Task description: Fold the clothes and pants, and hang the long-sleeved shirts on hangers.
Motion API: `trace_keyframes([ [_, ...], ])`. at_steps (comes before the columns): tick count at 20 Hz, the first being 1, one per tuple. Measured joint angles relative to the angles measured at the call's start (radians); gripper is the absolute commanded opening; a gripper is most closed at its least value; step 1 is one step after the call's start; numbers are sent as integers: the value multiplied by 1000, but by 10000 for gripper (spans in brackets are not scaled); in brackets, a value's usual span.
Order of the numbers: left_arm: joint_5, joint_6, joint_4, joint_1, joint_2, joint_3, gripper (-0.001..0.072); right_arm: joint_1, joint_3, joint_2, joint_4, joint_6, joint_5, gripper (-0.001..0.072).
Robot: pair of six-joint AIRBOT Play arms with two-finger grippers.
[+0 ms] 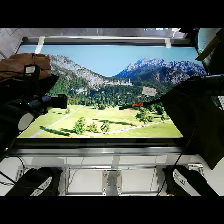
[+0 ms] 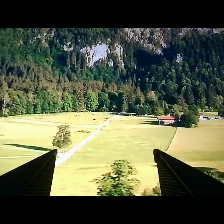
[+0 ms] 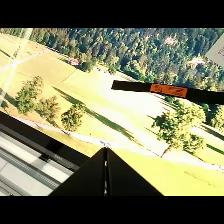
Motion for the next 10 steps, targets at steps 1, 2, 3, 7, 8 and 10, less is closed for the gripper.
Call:
trace_keyframes([
  [1, 0, 0, 0, 0, 0, 0, 700, 2, 0, 0, 0, 0, 1, 19],
  [2, 0, 0, 0, 0, 0, 0, 700, 4, 0, 0, -3, 0, 1, 19],
  [3, 0, 0, 0, 0, 0, 0, 699, 5, 0, 0, -3, 0, 2, 19],
  [7, 0, 0, 0, 0, 0, 0, 700, 8, 0, 0, -4, 0, 6, 19],
  [8, 0, 0, 0, 0, 0, 0, 699, 8, 0, 0, -5, 0, 9, 19],
  [10, 0, 0, 0, 0, 0, 0, 700, 8, 0, 0, -5, -1, 9, 19],
])
